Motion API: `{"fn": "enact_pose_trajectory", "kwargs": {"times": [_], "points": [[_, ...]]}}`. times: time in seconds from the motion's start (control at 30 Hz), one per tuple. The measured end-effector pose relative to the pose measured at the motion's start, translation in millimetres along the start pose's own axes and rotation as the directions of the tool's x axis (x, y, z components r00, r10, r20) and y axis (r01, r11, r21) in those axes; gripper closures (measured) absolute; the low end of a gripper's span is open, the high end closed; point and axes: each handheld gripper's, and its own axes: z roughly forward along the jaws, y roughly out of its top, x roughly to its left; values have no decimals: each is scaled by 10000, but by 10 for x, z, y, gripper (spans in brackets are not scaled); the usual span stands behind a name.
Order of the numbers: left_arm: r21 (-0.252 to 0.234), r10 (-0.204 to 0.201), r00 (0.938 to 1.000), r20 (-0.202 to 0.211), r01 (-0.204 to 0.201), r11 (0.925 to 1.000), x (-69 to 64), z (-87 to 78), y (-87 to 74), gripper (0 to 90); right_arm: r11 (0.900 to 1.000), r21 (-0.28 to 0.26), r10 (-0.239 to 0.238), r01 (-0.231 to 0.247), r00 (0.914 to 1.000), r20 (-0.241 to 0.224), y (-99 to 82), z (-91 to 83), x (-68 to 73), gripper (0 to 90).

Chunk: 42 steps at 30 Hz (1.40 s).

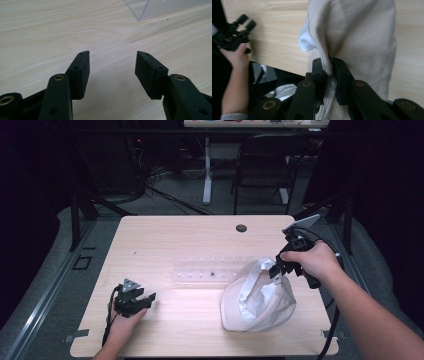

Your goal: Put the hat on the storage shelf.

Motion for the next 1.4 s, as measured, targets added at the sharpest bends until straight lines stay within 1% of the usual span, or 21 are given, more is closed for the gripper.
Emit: {"fn": "enact_pose_trajectory", "kwargs": {"times": [0.03,0.1,0.17,0.2,0.23,0.27,0.3,0.33,0.5,0.57,0.63,0.7,0.8,0.93,1.03,1.07,1.2,1.23,1.27,1.37,1.4], "points": [[-12,4,10000,4,-4,10000,0,0,0,458,9997,-216,-133,129,9997,-203,-4,2,7,806],[-15,5,10000,8,-5,10000,2,-1,1,458,9993,-344,-151,130,9981,-598,-7,-19,16,806],[-17,7,10000,2,-7,10000,2,-1,0,457,9985,-445,-359,321,9954,-885,-13,-37,36,806],[-13,8,10000,5,-8,10000,2,-2,0,457,9973,-605,-493,424,9918,-1181,-20,-37,34,806],[-16,10,10000,5,-10,10000,2,-2,1,457,9976,-627,-379,288,9879,-1503,-25,-46,48,806],[-20,11,10000,-8,-11,10000,0,-2,0,458,9981,-547,-378,287,9840,-1741,-27,-57,55,806],[-12,12,10000,2,-12,10000,1,-1,1,457,9978,-481,-544,459,9798,-1927,-25,-67,49,806],[-13,12,10000,2,-12,10000,1,-1,1,458,9977,-606,-414,294,9776,-2064,-31,-66,70,806],[-18,7,10000,1,-7,10000,2,-1,1,457,9979,-601,-390,246,9671,-2515,-19,-100,82,808],[-17,10,10000,6,-10,10000,2,-2,1,457,9976,-690,-294,111,9623,-2704,-21,-112,92,808],[-104,-10,10000,-39,10,9999,0,1,-2,457,9974,-712,-317,119,9582,-2843,-18,-138,88,808],[-101,-14,10000,-42,14,9999,0,0,-2,458,9973,-727,-166,-57,9529,-3029,-22,-173,98,808],[-54,-11,10000,-8,11,10000,-3,-3,1,458,9967,-817,-267,7,9479,-3175,-21,-227,111,809],[-31,35,10000,-3,-35,10000,-5,-4,1,457,9955,-940,-374,67,9435,-3291,-21,-288,145,809],[-6,31,10000,6,-31,10000,-6,-6,1,457,9940,-1088,-314,-61,9401,-3396,-22,-328,171,809],[-42,20,10000,-14,-20,10000,-7,-3,0,457,9940,-1092,-384,8,9389,-3421,-20,-347,173,809],[-114,5,10000,-36,-5,9999,-11,3,-2,458,9930,-1181,-395,-12,9389,-3418,-7,-429,213,809],[-109,40,10000,-30,-40,9999,-11,1,-2,457,9912,-1322,-388,-75,9380,-3444,-6,-444,231,809],[-119,40,10000,-29,-40,9999,-11,0,-1,457,9919,-1269,-387,-54,9387,-3426,0,-474,240,809],[-132,27,10000,-20,-28,9999,-14,0,-1,457,9891,-1471,-450,-73,9360,-3492,17,-532,271,808],[-130,20,10000,-15,-20,9999,-14,1,-1,457,9903,-1390,-452,-38,9367,-3473,23,-560,278,809]]}}
